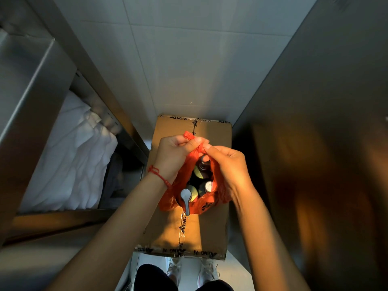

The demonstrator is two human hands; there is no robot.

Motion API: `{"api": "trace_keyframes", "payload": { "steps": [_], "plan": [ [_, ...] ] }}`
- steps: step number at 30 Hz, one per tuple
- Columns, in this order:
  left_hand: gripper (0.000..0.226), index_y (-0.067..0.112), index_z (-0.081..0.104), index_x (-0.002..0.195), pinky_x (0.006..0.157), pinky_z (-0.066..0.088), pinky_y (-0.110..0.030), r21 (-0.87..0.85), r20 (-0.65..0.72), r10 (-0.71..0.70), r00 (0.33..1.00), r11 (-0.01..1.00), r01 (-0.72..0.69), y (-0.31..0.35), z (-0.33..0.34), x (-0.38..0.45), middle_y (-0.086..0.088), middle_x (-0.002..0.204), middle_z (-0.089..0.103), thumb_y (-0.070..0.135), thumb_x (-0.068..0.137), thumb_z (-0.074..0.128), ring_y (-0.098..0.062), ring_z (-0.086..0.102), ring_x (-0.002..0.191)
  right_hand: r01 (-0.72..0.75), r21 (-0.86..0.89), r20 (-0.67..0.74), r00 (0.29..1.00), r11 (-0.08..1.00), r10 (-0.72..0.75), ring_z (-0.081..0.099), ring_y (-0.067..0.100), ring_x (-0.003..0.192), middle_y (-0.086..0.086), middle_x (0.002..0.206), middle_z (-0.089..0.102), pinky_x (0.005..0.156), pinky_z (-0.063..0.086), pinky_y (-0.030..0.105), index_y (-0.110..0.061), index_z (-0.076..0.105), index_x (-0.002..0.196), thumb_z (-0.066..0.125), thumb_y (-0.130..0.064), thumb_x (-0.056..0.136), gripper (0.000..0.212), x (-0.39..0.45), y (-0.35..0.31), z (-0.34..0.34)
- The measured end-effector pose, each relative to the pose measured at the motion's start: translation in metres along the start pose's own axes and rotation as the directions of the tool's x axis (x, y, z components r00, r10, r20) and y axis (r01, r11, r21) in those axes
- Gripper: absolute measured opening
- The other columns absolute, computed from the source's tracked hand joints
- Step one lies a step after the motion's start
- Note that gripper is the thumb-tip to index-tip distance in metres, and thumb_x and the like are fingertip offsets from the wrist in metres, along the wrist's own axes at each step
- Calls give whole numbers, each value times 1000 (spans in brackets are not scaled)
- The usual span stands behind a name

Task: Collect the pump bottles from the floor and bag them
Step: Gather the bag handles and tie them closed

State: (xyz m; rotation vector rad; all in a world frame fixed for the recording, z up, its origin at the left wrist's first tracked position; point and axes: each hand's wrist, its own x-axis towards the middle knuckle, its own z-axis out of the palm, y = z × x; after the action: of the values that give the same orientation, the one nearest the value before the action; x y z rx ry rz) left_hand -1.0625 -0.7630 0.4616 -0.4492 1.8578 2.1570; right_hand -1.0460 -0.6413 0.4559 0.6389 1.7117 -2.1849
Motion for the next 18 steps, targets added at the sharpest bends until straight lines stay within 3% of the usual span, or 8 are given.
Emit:
{"api": "trace_keyframes", "payload": {
  "steps": [5, 8, 10, 13, 14, 16, 18],
  "plan": [
    [19, 30, 74, 63, 65, 54, -27, 83, -96, 41, 995, 996, -33, -4, 3, -3, 9, 60, 72, 21, 79, 67, -9, 67, 62, -58, 181, 13, 998, 982, 56, 61, 10, 47, -1, 51, 66, 53, 53, 19, -4, 65, 70, 64, -8, 79, 10, 0, -6, 1],
    [27, 34, 71, 56, 58, 50, -17, 138, -194, 110, 975, 987, -84, -8, 8, -5, 15, 52, 67, 21, 80, 66, 0, 62, 55, -21, 258, -55, 998, 966, 37, 62, 9, 48, -2, 50, 67, 53, 53, 19, -7, 63, 74, 58, -7, 84, 12, 0, -4, 4],
    [26, 25, 69, 53, 54, 47, -12, 165, -269, 134, 954, 982, -91, -13, 7, -5, 10, 50, 63, 23, 79, 66, -2, 58, 53, 10, 302, -113, 993, 953, 25, 62, 10, 49, -1, 51, 67, 55, 54, 22, -7, 62, 74, 53, -8, 88, 17, 1, -2, 3],
    [23, 17, 69, 57, 64, 53, -27, 112, -335, 48, 941, 994, -11, -22, -5, -3, -9, 61, 65, 24, 79, 66, -23, 63, 64, 50, 457, -193, 980, 888, 44, 66, 12, 53, 5, 62, 69, 55, 57, 25, -4, 59, 78, 43, -5, 93, 22, 5, -1, -3],
    [20, 16, 69, 60, 65, 54, -30, 55, -346, 7, 938, 998, 13, -25, -10, -3, -6, 60, 68, 20, 80, 66, -23, 66, 65, 56, 512, -211, 976, 857, 62, 68, 14, 57, 8, 71, 70, 57, 58, 28, -2, 58, 81, 41, -4, 94, 21, 5, 0, -6],
    [13, 11, 70, 70, 58, 54, -22, -25, -361, -38, 932, 999, 32, -30, -18, -4, 3, 55, 70, 14, 81, 64, -14, 69, 62, 67, 584, -232, 969, 809, 88, 70, 22, 63, 12, 84, 67, 60, 59, 33, 1, 53, 85, 37, -3, 95, 20, 6, 2, -12],
    [12, 10, 68, 72, 54, 53, -15, -19, -373, -42, 927, 999, 38, -32, -24, -6, 6, 54, 70, 11, 82, 62, -10, 68, 58, 55, 599, -254, 959, 799, 124, 68, 27, 70, 15, 85, 64, 69, 56, 40, 4, 49, 91, 35, -4, 96, 17, 8, 6, -20]
  ]
}}
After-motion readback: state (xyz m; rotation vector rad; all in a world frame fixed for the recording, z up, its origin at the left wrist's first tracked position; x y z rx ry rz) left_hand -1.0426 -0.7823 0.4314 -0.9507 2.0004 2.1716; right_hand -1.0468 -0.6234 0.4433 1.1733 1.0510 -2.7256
